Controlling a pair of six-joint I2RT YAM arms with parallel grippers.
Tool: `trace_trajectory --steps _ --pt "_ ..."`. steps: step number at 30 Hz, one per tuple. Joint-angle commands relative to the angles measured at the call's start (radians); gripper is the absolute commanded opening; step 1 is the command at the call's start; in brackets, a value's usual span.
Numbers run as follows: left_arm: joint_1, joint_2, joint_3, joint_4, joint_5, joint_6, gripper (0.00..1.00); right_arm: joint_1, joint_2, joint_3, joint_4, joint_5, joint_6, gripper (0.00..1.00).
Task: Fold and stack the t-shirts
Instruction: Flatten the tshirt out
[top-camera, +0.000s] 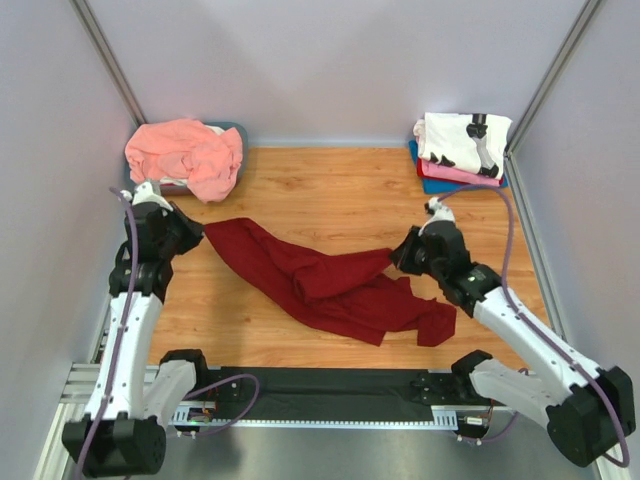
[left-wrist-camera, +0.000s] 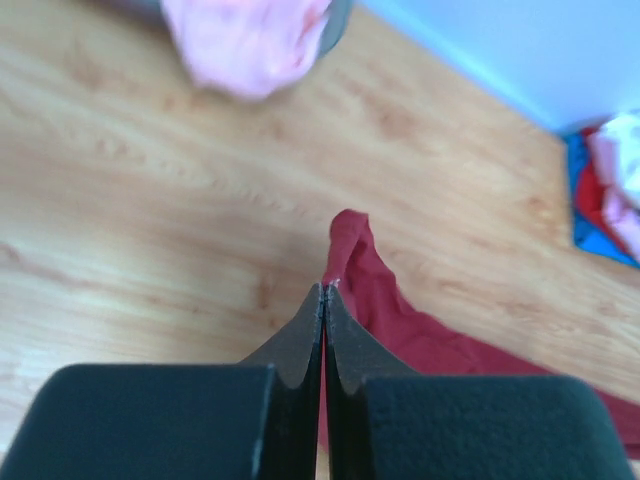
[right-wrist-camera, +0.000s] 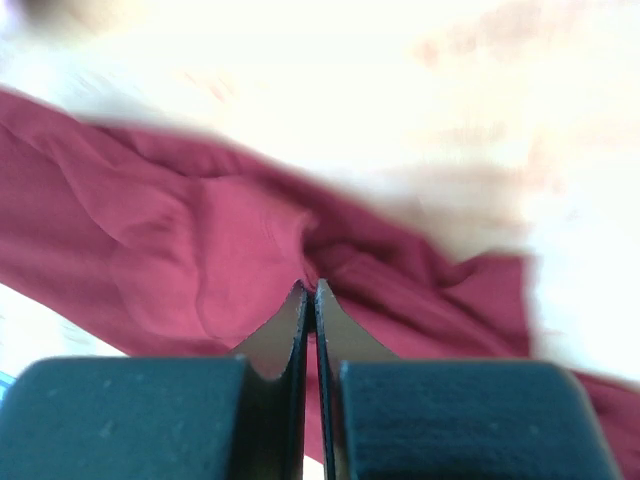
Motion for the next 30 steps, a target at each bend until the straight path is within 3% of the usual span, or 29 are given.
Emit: trace_trajectory --steps 1,9,13,16,24,30 --pt "-0.001 -0.090 0.150 -0.036 0.020 0.098 0.00 -0.004 -0.090 0.228 -0.126 0.132 -0.124 0.00" --pt "-0.001 -0.128 0.516 -0.105 0.167 0.198 0.00 -0.004 -0.183 0.688 -0.297 0.148 -0.279 0.00" --pt "-0.003 -0.145 0.700 -0.093 0.303 0.260 0.00 -0.004 -0.270 0.796 -0.271 0.142 -0.386 0.00" --pt "-0.011 -0.168 0.804 -0.107 0.322 0.294 0.00 -0.004 -0.336 0.849 -0.243 0.111 -0.440 0.01" --pt "-0.029 -0.266 0.831 -0.049 0.274 0.328 0.00 -0.004 -0.420 0.940 -0.082 0.050 -0.573 0.00" --pt "-0.031 -0.181 0.813 -0.030 0.232 0.392 0.00 -0.003 -0.146 1.093 -0.077 0.123 -0.658 0.00"
